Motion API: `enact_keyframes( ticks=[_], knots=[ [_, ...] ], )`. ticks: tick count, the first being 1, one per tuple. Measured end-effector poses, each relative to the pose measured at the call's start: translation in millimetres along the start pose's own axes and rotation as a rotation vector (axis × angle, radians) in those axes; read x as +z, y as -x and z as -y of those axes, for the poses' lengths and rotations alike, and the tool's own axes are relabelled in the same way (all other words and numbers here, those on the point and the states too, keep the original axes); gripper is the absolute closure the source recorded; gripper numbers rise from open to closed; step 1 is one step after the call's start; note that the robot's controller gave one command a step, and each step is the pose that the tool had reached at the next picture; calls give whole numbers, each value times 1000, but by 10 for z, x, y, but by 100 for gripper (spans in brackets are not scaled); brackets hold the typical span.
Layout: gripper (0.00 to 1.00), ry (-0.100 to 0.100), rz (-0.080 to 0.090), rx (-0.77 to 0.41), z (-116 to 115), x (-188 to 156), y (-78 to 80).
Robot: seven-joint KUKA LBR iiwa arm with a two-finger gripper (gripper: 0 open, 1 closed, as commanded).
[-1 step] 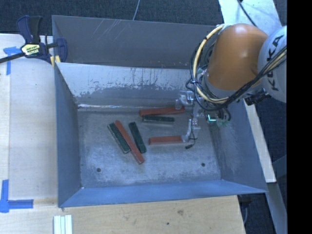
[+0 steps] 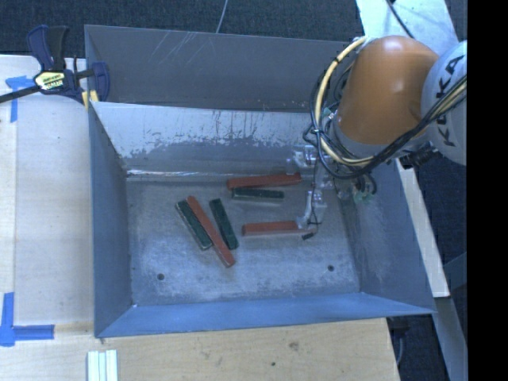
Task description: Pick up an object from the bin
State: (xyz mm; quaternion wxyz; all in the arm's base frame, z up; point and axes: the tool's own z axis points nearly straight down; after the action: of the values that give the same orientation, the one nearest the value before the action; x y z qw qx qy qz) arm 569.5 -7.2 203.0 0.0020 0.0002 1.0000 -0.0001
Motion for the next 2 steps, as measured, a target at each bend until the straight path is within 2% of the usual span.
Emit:
enact_keyframes(
  ticks=[1, 2],
  knots=[
    [0, 0, 5, 74, -19, 522, 62],
    [0, 0, -6, 99, -16, 975, 46]
  ],
)
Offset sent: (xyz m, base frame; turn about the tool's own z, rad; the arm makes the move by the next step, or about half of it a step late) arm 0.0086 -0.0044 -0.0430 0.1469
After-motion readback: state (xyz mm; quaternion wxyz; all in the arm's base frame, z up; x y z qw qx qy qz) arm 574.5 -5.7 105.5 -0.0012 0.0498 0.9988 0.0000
